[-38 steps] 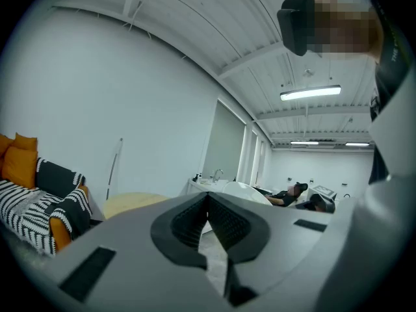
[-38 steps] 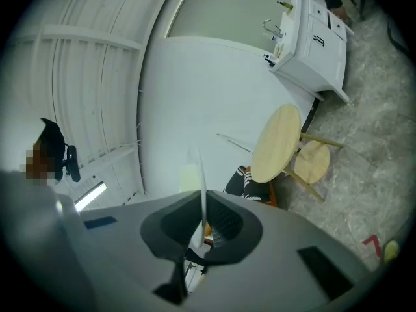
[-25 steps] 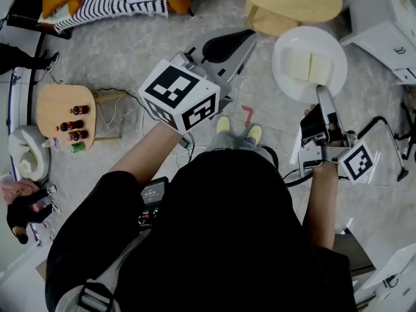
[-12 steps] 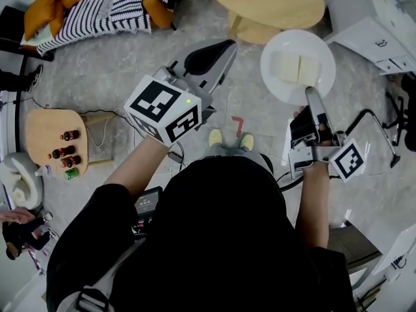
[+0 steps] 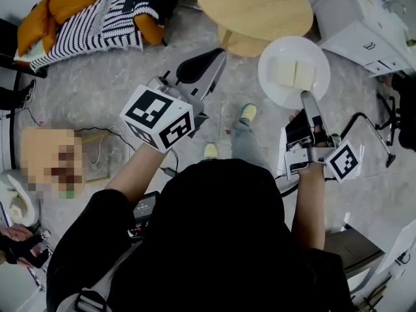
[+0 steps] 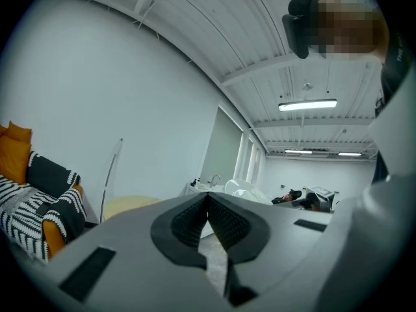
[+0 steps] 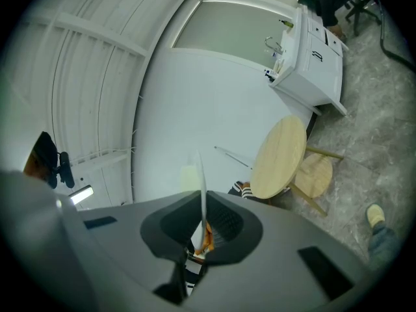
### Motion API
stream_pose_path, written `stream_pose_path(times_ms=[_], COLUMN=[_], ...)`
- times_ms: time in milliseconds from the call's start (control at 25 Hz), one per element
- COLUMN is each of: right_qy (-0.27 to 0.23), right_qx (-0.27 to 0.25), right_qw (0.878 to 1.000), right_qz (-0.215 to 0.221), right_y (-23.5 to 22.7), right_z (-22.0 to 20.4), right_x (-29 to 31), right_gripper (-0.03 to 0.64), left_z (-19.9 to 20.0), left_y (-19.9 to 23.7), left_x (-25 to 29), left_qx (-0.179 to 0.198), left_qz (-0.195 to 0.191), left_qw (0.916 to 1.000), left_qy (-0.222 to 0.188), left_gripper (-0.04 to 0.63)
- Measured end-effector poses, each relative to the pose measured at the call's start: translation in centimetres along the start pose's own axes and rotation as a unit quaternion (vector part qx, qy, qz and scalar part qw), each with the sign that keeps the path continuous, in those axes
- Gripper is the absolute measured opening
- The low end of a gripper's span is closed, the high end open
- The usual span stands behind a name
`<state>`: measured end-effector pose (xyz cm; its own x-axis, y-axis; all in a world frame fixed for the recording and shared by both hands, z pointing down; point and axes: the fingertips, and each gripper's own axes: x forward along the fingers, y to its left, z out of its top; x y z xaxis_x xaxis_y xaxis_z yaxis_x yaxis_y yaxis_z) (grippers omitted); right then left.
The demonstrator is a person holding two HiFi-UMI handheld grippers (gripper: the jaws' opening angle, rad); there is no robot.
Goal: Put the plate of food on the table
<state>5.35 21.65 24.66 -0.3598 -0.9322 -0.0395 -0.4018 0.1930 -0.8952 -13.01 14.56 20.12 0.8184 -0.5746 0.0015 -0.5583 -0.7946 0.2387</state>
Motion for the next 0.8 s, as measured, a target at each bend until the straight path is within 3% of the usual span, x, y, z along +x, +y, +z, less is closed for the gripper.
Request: stream_pose_path(times_ms=[240,800], right_qy=[0.0,0.012], right_qx=[0.01,0.029], right_qw=[1.0,0.999], right_qz=[0.004,-0.009], right_y=[-2.7,-13.0], right_z=[3.1,16.9], right_x=[3.4,15.6], right_gripper=[0.025,0.025], left_z=[0.2,0.4], left_y=[1.8,9.4], left_x=[4.5,24.2], left_qx=[0.013,0.022], left_qz=[0.001,0.004], left_qw=[0.9999,0.998], left_qy=[0.006,0.059], left_gripper=[0.006,0.006])
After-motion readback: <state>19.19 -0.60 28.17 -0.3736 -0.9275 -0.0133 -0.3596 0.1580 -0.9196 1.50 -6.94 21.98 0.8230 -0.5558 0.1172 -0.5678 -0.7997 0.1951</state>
